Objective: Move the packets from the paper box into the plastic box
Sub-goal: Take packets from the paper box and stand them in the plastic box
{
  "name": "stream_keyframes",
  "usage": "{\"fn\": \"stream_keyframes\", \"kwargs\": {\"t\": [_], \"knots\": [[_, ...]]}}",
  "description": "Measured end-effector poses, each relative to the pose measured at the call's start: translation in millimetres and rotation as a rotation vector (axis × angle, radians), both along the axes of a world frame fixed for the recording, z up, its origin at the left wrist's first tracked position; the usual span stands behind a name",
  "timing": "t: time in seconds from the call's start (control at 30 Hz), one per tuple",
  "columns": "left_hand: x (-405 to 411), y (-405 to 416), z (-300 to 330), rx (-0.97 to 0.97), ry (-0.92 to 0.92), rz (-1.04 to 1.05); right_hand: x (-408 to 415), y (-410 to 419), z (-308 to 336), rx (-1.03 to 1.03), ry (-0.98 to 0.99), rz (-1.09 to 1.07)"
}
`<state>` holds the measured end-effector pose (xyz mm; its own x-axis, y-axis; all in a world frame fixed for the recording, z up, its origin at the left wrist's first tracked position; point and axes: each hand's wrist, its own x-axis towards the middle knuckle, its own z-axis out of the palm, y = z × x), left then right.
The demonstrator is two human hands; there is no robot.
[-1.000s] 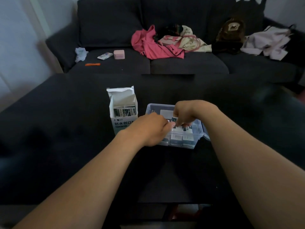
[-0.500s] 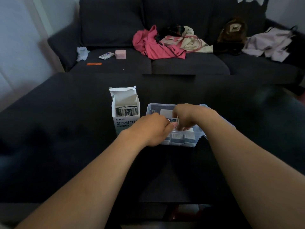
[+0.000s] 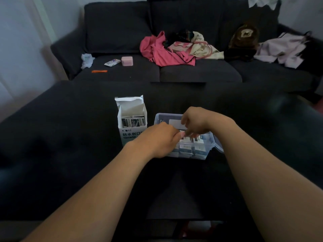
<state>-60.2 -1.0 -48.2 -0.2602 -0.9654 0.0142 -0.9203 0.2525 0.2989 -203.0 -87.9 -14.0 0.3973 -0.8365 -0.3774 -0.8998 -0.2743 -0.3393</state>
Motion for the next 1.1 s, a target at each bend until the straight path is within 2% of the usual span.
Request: {"fn": "stream_keyframes", "kwargs": {"t": [0.1,0.2,0.3,0.4,0.47,0.53,0.63,0.73,0.83,0.97,1.1], "knots": [[0.9,-2.4,1.6,-0.089,0.052,-0.004,-5.3,0.0,4.7,-0.096,-0.121,0.027],[6.9,-3.7,9.0,-0.291,0.201,0.004,-6.0,0.4,8.1,-0.281,-0.273,0.009],[19.7,-0.6,21.1,-0.506,0.356,0.128,-0.4,2.6,11.9,-0.386,-0.478,-0.005],[40.6,8.2,34.3,-0.763,0.524,0.298,17.8,17.1,19.8,-0.329,-0.685,0.043],[58.6,14.1,39.9,-0.83,0.637,0.434,35.8,29.7,24.4,-0.157,-0.827,0.074],[77.2,16.6,40.3,-0.741,0.68,0.615,53.9,38.1,23.2,-0.114,-0.854,0.145],[100.9,12.5,31.2,-0.36,0.71,0.848,74.1,42.4,13.4,-0.329,-0.628,0.275],[108.1,11.7,23.6,-0.1,0.602,0.888,83.2,41.2,4.6,-0.427,-0.427,0.297],[106.9,11.0,21.6,-0.071,0.475,0.801,88.9,38.9,-0.1,-0.454,-0.363,0.277],[101.2,12.6,23.0,-0.127,0.427,0.696,92.8,37.3,-4.6,-0.484,-0.323,0.257],[99.0,14.1,22.8,-0.161,0.386,0.683,95.2,36.9,-8.0,-0.486,-0.313,0.259]]}}
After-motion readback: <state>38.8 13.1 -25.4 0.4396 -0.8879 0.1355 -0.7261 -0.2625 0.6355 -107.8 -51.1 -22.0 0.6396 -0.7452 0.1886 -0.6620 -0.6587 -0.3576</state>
